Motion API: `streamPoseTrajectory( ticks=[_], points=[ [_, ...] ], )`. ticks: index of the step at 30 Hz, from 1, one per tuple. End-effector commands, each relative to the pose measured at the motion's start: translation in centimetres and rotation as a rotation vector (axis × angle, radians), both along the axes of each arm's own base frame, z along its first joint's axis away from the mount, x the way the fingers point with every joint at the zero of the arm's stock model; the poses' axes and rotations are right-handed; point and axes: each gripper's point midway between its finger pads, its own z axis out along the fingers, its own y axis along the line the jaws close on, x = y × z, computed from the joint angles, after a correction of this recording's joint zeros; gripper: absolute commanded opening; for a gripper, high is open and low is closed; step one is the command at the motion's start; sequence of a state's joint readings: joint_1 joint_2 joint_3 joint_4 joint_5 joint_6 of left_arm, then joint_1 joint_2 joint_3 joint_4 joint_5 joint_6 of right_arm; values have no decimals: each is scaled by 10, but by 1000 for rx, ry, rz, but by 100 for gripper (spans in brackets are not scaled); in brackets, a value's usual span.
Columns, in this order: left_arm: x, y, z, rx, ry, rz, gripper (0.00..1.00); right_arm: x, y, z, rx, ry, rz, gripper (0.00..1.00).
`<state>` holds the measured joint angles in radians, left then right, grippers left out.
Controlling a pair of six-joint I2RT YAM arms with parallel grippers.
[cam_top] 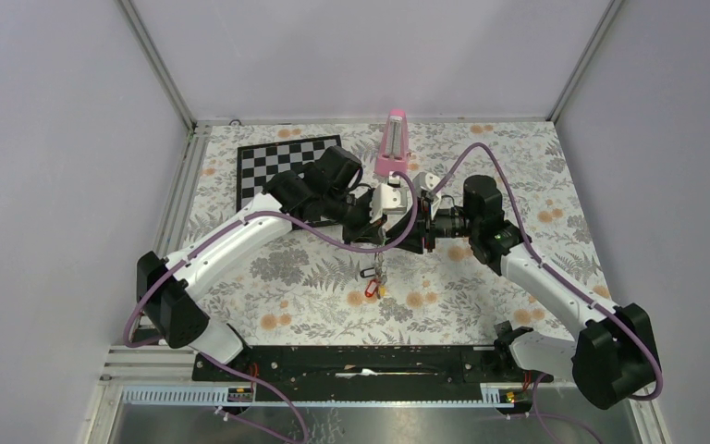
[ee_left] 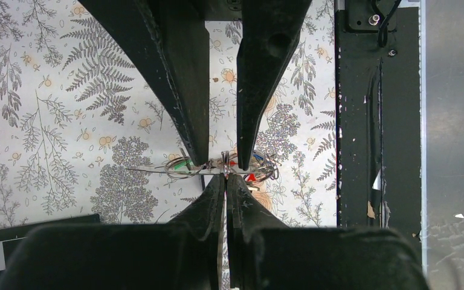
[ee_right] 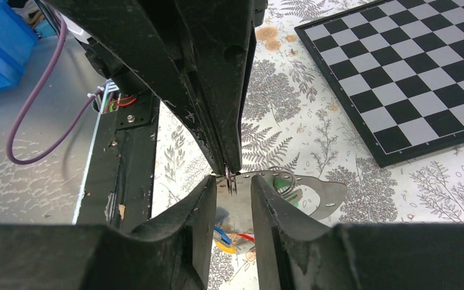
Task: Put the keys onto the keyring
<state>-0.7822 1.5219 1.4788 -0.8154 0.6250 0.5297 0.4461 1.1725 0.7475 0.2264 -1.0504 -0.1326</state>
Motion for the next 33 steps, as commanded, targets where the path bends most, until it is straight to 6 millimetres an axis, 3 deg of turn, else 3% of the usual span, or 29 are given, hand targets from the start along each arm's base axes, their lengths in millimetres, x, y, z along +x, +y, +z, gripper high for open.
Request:
streamPoseTrajectory(
  ticks=[1,8,14,17,21,24,28,33],
  points=[
    [0,-13,30,-92,-35,-33,1,-4,6,10,39,-29,41,34],
    [0,-14,27,-88,-29,-36,1,-6,7,11,46,-18,46,30],
    [4,-14,31,-100,-43,-22,2,-7,8,12,46,-7,55,0],
    [6,-10,35,-128,-48,-15,7,-5,8,21,48,-21,44,0],
    [12,4,47,-207,-14,4,31,0,4,41,68,-41,14,0],
    [14,13,51,-253,2,16,44,2,1,55,86,-45,6,0],
    [11,14,45,-286,57,27,47,3,-1,57,95,-44,1,0],
    [6,11,36,-294,119,13,43,4,-2,57,102,-29,-8,0]
  ],
)
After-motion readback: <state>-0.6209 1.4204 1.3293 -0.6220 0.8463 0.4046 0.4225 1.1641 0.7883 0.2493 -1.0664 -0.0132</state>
